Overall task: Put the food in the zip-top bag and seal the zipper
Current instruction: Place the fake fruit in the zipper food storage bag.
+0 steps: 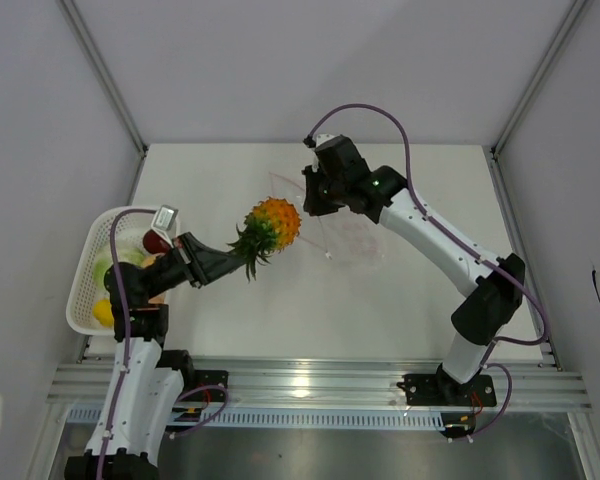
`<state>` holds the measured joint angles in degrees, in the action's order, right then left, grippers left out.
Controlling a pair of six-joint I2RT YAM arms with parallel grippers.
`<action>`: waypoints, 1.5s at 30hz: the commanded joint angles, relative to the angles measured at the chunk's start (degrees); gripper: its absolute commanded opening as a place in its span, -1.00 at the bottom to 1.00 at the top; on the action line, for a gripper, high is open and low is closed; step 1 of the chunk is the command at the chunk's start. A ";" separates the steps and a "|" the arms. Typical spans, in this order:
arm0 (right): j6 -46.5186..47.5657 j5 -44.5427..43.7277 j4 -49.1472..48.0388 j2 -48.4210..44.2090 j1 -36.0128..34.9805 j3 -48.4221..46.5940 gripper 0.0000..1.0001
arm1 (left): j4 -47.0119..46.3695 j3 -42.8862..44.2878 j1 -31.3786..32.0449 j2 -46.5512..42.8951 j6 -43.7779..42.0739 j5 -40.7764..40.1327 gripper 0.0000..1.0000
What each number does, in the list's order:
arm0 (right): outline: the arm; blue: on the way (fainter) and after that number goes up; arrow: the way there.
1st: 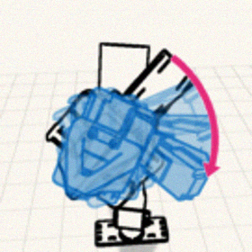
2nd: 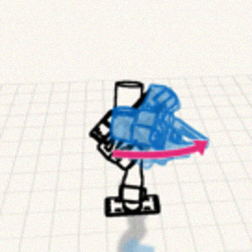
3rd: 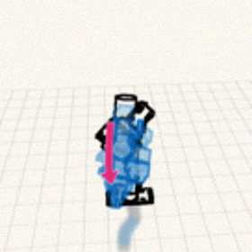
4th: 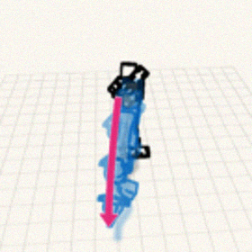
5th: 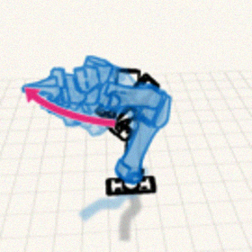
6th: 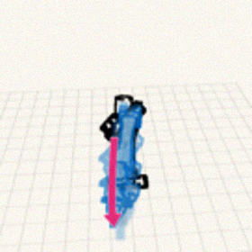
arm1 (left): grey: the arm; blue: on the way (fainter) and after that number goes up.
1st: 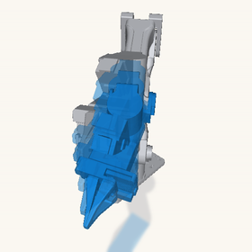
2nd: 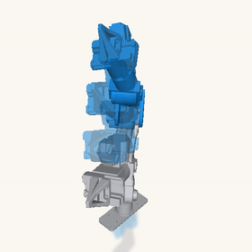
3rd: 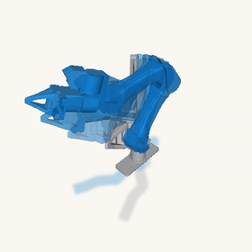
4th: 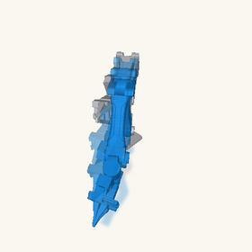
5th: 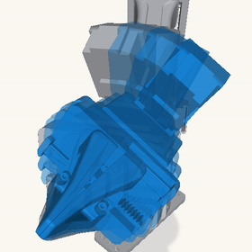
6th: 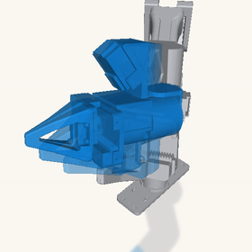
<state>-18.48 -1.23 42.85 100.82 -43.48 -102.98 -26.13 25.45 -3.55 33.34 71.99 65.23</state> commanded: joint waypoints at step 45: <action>-14.83 28.92 -13.67 -10.20 2.87 10.87 -1.00 | -12.27 -11.14 2.85 -1.68 -6.75 -3.70 -0.99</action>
<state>-30.83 23.75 33.54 94.06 -41.19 -91.94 -50.43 13.67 -0.97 34.61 72.86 63.24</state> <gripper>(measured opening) 0.003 0.010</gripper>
